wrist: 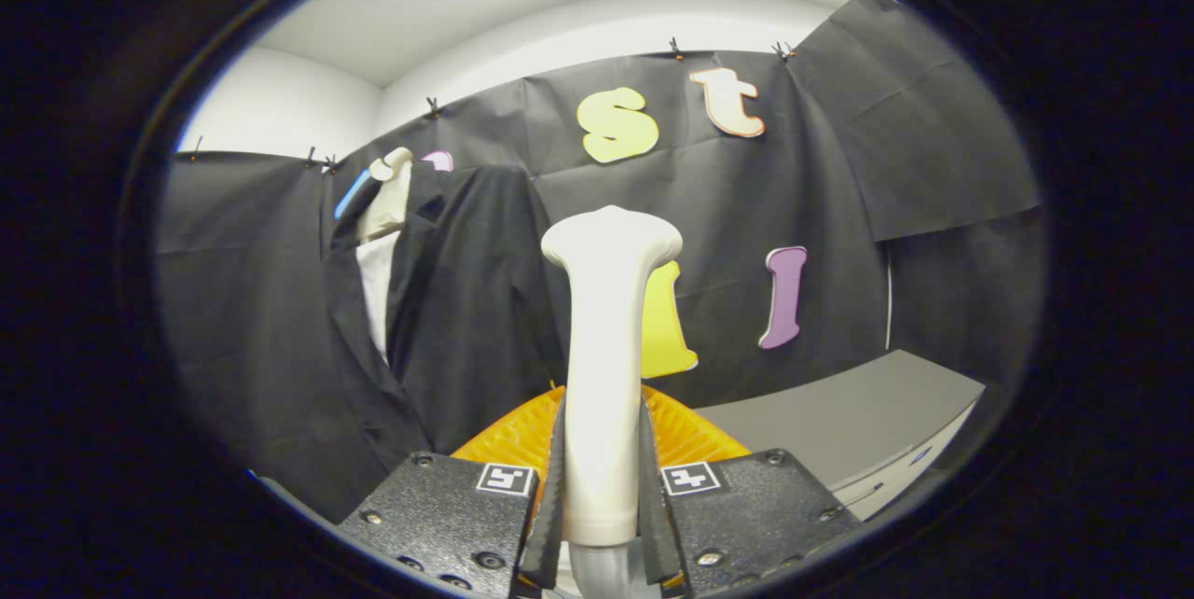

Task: Iron the clothes twice with a garment steamer, once on the left side and once on the right side.

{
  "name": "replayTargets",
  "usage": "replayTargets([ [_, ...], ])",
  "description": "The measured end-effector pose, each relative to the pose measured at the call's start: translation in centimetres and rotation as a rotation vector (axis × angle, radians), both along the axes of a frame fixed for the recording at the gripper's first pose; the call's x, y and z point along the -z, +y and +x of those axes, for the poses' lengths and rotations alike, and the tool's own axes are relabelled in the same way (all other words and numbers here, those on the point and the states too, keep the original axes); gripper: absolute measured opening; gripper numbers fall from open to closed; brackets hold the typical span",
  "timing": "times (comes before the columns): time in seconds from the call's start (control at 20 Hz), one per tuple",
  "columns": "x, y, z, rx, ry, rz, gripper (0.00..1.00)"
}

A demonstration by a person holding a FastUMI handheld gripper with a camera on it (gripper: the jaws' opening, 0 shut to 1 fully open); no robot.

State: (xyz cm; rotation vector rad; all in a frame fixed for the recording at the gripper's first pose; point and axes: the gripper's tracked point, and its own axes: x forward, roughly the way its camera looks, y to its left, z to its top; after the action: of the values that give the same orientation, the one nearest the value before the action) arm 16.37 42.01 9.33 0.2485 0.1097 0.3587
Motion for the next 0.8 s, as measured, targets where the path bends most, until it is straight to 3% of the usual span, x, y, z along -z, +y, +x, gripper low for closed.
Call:
replayTargets([
  [0.4, -5.1, 6.3, -2.6, -0.042, -0.211, -0.003, 0.36],
  [0.8, -7.7, 11.8, -3.4, -0.051, -0.289, -0.029, 0.36],
])
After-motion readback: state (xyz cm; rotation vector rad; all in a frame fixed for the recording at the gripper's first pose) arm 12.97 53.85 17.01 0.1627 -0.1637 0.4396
